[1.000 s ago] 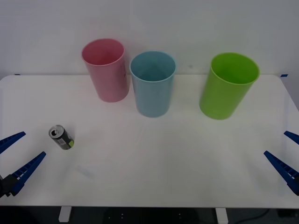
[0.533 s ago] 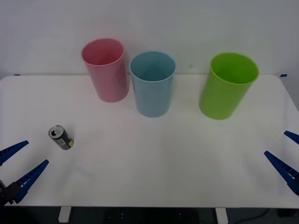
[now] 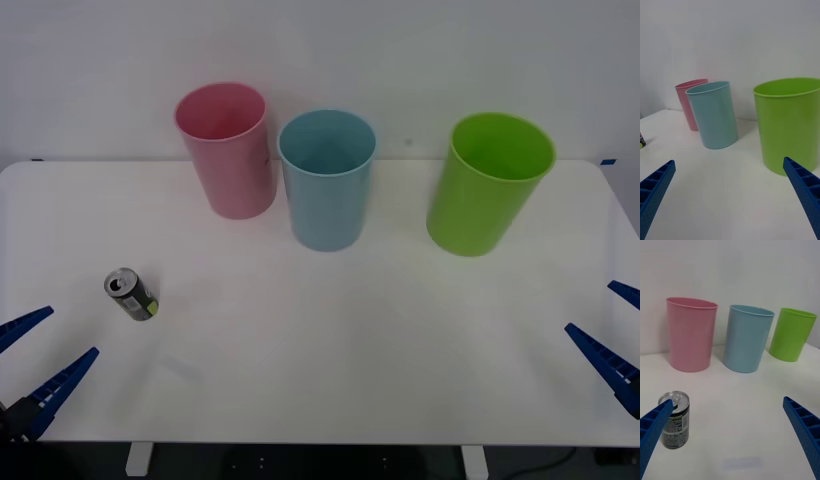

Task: Grasp the object on the table and drop it into the matching bin: aluminum can to the light blue bin, PET bottle to the pink bin.

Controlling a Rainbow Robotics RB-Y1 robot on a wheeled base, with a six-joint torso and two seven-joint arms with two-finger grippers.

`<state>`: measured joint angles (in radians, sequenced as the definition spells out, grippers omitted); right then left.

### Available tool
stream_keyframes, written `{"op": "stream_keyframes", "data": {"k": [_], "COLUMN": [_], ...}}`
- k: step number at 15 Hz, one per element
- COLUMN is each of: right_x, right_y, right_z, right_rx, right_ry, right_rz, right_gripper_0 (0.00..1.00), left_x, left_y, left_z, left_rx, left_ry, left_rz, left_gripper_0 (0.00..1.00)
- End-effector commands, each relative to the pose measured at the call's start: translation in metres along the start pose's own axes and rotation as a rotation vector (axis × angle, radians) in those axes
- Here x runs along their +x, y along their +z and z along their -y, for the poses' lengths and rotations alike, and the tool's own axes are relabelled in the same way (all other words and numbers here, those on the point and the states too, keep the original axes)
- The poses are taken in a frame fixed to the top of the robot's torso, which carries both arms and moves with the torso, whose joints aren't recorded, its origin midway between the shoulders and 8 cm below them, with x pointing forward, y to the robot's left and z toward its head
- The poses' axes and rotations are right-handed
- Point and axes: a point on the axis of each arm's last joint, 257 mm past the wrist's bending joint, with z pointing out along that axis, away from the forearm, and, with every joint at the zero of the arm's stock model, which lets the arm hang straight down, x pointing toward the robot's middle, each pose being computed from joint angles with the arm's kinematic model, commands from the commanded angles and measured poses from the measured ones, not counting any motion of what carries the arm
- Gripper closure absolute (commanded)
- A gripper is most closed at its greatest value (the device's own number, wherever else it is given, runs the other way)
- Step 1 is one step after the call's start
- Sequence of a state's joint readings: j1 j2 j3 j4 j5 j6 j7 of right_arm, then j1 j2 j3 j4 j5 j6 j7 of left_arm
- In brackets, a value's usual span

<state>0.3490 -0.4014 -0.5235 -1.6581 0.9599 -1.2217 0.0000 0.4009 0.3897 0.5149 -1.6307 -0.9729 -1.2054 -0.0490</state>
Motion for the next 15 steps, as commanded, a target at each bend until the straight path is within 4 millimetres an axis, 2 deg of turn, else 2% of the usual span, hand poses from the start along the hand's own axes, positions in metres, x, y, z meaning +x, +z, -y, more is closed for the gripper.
{"op": "stream_keyframes", "data": {"k": [1,8,15], "right_x": [0.0,0.0,0.0], "right_y": [0.0,0.0,0.0], "right_z": [0.0,0.0,0.0], "right_rx": [0.0,0.0,0.0], "right_ry": [0.0,0.0,0.0], "right_rz": [0.0,0.0,0.0], "right_gripper_0": [0.0,0.0,0.0], "left_x": [0.003,0.019,0.042], "left_y": [-0.009,-0.043,-0.025], "left_z": [-0.011,-0.049,-0.063], "left_rx": [-0.052,-0.235,-0.263], "left_ry": [0.015,0.019,0.055], "left_rz": [-0.013,-0.072,-0.144], "left_gripper_0": [0.0,0.0,0.0]}}
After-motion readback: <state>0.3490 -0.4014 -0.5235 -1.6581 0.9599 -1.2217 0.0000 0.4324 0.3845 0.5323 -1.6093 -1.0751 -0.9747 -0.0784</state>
